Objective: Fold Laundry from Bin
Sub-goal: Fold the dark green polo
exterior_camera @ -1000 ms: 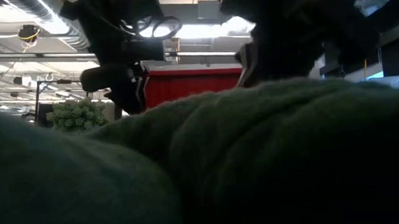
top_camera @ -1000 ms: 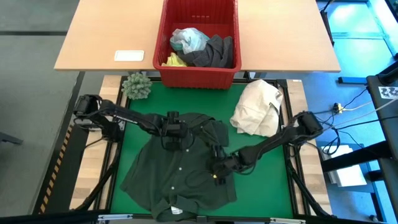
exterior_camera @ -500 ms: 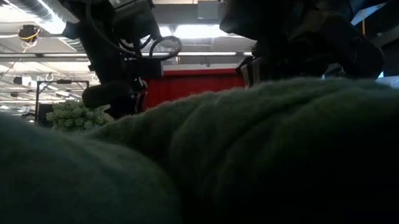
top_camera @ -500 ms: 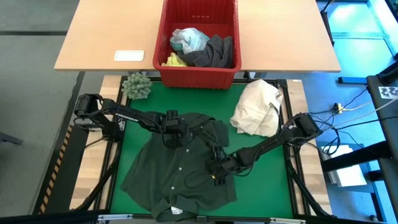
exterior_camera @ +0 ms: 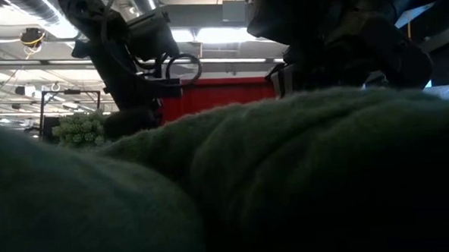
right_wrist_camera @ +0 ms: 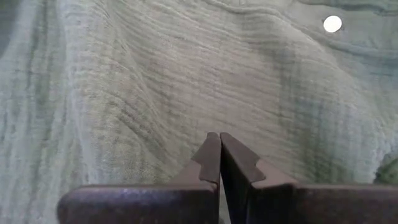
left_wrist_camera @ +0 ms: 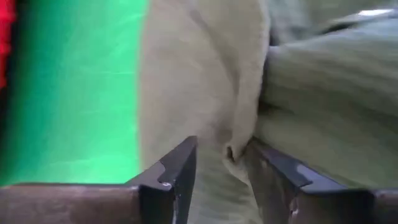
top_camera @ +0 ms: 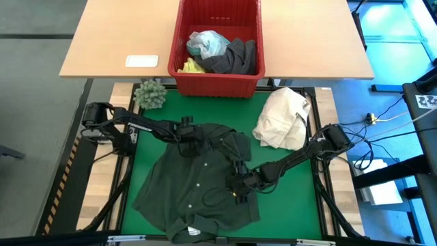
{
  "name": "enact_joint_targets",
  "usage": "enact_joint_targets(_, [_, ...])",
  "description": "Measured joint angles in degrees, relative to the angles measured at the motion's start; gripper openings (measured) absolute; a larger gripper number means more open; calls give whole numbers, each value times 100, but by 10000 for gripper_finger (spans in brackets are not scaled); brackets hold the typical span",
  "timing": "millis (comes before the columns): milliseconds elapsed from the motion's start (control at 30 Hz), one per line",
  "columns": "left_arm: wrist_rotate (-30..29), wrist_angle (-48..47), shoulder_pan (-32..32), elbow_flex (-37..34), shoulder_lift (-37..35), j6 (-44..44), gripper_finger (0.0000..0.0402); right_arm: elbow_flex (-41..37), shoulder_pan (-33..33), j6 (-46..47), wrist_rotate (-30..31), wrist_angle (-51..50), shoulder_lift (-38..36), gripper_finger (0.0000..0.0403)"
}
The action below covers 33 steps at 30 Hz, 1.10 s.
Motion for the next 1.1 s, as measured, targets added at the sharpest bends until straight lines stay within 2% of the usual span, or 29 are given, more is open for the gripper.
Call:
enact_joint_targets(133, [-544,90,119,-2,0,-2,77,0,0,-2,-4,-2,0,7])
enact_joint_targets(233, [-760,101,238,-2,0,-4,27,2,0,-2,-38,-3,0,7])
enact_joint_targets(300, [-863,101,352,-2,0,-46,8,2,0,-2,-46,-4,0,7])
enact_joint_targets(400, [-830,99,504,-2,0,-46,5,2,0,-2,-53,-4,0,7])
enact_joint_targets(667, [322,-254,604,222,-14,-108,14,2,-1,-2,-107,-9,0,7])
enact_joint_targets(867, [934,-573,132,573,-318,-368,22,3,0,-2,-109,-17,-2,7])
enact_joint_targets(1100, [1019,-655,-453,512,-177,24,44,4,0,0,-129,-18,-2,7])
